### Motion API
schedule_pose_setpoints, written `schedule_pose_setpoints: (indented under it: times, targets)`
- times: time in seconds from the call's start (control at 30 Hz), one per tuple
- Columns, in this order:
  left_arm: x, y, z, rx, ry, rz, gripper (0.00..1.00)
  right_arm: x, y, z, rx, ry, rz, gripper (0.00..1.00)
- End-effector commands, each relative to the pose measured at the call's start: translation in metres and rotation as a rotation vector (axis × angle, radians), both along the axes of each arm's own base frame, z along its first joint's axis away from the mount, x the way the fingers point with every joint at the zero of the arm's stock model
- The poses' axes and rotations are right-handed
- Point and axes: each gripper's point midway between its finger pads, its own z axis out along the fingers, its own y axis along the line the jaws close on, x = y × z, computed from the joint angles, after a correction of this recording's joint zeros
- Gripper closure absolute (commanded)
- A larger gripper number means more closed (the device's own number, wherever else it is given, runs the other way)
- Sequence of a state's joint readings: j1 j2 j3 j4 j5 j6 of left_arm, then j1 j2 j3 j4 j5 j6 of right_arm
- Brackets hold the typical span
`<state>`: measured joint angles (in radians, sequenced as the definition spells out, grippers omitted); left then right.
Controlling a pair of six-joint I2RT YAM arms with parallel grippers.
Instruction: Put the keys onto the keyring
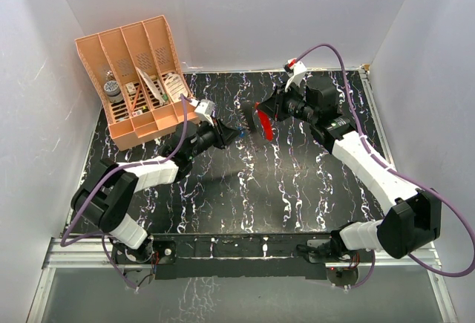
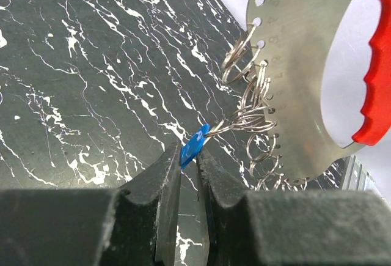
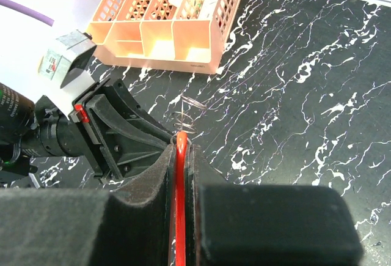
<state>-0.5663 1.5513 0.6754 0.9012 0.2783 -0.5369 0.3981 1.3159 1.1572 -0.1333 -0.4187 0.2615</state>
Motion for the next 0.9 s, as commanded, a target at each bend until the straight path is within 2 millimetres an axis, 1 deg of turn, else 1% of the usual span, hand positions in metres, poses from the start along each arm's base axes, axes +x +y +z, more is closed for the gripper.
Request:
schedule_pose_setpoints:
  times: [0.0, 0.2, 0.33, 0.5, 0.8, 0.87]
  targets:
    - [0.004, -0.002, 0.012, -0.028, -0.037, -0.005, 0.85, 0.001, 0.001, 0.062, 0.064, -0.166, 0.013, 1.00]
    - [0.000, -0.005, 0.023, -0.066, -0.073, -0.034, 0.83, 0.001, 0.002, 0.060, 0.064, -0.161, 0.021, 1.00]
    - [-0.004, -0.005, 0.032, -0.085, -0.117, -0.049, 0.79, 0.000, 0.003, 0.058, 0.058, -0.157, 0.030, 1.00]
    - [-0.007, -0.006, 0.037, -0.091, -0.147, -0.066, 0.76, 0.000, 0.004, 0.057, 0.054, -0.154, 0.032, 1.00]
    - [-0.012, -0.010, 0.047, -0.130, -0.204, -0.099, 0.76, -0.002, 0.005, 0.055, 0.056, -0.148, 0.044, 1.00]
    - [-0.013, -0.011, 0.046, -0.131, -0.205, -0.105, 0.76, -0.002, 0.005, 0.054, 0.057, -0.146, 0.046, 1.00]
